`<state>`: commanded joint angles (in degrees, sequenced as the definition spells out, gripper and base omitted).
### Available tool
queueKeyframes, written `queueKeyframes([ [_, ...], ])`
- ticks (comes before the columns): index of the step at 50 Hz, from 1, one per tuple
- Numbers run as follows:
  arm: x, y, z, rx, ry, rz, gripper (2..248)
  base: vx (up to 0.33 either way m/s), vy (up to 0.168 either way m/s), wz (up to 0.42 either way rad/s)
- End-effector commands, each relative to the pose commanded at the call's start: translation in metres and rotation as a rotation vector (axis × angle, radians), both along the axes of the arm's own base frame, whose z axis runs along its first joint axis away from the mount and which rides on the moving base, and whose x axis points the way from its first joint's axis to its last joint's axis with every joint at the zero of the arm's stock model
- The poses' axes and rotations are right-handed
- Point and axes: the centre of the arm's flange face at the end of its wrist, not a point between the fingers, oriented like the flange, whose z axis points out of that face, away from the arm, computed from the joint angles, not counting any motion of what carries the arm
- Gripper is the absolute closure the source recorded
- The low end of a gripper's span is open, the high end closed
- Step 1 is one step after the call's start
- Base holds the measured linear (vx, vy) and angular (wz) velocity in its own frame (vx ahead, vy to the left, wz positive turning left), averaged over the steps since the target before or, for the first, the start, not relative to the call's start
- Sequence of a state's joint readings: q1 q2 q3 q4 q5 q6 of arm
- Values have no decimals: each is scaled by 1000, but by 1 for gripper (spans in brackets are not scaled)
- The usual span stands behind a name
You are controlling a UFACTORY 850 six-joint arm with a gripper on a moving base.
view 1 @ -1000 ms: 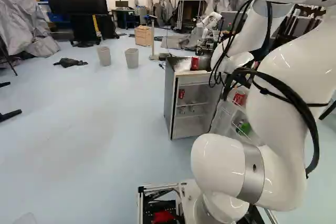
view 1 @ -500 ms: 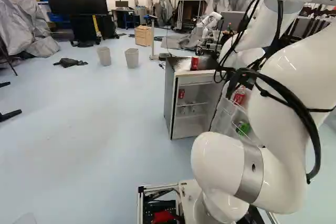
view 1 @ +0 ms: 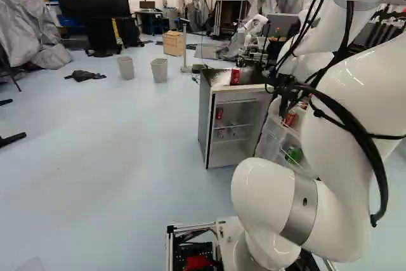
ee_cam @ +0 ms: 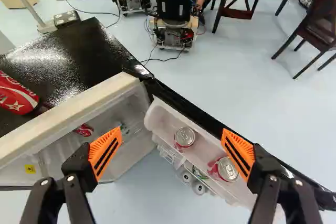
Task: Grab a drink from the fridge
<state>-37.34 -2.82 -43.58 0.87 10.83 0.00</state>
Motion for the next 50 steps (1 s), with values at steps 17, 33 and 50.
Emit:
queueKeyframes([
  [17,-14,-22,12,81,19,-102,3,0,0,0],
  [33,-27,-40,24,170,35,-188,3,0,0,0],
  [50,-37,-61,27,283,60,-270,3,0,0,0],
])
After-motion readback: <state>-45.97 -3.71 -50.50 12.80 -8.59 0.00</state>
